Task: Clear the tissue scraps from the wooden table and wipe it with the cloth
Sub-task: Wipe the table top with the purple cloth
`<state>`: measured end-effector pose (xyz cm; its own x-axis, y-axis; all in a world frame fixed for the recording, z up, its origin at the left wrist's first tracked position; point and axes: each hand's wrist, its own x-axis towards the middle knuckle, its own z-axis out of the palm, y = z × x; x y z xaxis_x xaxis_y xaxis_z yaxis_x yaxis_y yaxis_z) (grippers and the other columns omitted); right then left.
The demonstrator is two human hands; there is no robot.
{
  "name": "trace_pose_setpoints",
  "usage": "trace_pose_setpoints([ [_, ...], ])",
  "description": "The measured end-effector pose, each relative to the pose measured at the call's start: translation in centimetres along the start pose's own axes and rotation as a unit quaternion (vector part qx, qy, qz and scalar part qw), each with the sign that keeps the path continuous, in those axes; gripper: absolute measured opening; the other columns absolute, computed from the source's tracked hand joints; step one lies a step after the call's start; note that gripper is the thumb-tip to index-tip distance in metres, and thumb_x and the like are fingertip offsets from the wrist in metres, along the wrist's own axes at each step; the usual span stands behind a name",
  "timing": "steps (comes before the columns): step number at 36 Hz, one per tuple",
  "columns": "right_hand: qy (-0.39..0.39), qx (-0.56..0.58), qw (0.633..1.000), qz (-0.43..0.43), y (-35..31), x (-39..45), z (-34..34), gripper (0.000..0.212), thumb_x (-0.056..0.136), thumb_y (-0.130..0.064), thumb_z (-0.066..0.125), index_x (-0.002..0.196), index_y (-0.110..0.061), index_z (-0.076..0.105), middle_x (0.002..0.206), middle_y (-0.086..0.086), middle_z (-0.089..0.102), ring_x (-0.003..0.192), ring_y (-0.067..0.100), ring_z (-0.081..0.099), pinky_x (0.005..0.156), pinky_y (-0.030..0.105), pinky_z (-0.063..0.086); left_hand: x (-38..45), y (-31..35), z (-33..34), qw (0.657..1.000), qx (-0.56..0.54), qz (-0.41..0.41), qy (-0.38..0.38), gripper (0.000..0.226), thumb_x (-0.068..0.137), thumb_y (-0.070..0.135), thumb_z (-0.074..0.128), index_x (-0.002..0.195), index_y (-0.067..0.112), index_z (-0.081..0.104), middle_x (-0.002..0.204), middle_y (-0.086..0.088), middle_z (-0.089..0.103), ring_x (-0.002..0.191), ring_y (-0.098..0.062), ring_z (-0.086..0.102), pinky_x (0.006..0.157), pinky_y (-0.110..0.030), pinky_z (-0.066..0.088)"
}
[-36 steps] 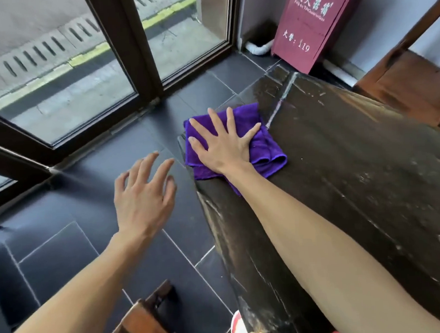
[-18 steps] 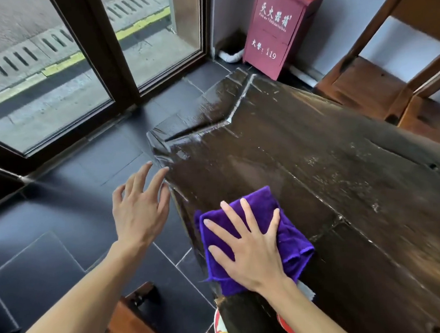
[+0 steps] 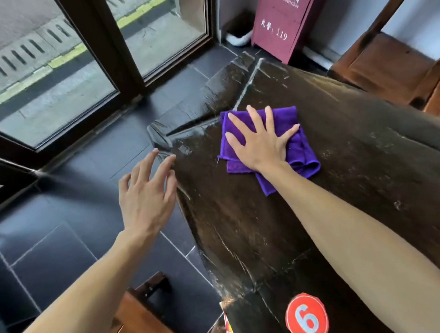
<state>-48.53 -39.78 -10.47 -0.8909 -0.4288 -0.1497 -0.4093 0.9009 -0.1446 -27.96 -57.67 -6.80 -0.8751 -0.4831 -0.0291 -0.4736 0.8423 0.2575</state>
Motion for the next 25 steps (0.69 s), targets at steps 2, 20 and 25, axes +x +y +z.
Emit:
trace_pose_setpoints([
  [2, 0.004, 0.0, 1.0, 0.004, -0.2, 1.0, -0.1, 0.06, 0.093, -0.076, 0.008, 0.151, -0.059, 0.008, 0.169, -0.011, 0.004, 0.155, 0.03, -0.008, 0.097, 0.088, -0.008, -0.1, 0.0, 0.1, 1.0, 0.001, 0.003, 0.001, 0.048, 0.103, 0.045, 0.031, 0.144, 0.038, 0.054, 0.16, -0.001, 0.043, 0.143, -0.025, 0.043, 0.112, -0.047, 0.031],
  [20, 0.015, 0.02, 1.0, -0.014, -6.8, -22.2, 4.2, 0.053, 0.1, -0.067, 0.015, 0.152, -0.058, 0.015, 0.169, -0.01, 0.009, 0.155, 0.033, -0.001, 0.098, 0.086, -0.005, -11.7, 2.1, 0.1, 0.998, -0.039, 0.041, -0.027, 0.053, 0.103, 0.052, 0.021, 0.151, 0.044, 0.043, 0.166, 0.004, 0.032, 0.147, -0.022, 0.036, 0.115, -0.046, 0.026],
  [25, 0.031, 0.022, 0.999, -0.012, -7.1, -30.9, 5.1, 0.052, 0.1, -0.064, 0.025, 0.151, -0.055, 0.025, 0.168, -0.008, 0.017, 0.155, 0.033, 0.007, 0.1, 0.085, 0.002, -15.7, 1.2, -0.2, 0.998, -0.049, 0.048, -0.013, 0.053, 0.102, 0.052, 0.022, 0.148, 0.043, 0.046, 0.163, 0.0, 0.037, 0.143, -0.027, 0.043, 0.112, -0.049, 0.031],
])
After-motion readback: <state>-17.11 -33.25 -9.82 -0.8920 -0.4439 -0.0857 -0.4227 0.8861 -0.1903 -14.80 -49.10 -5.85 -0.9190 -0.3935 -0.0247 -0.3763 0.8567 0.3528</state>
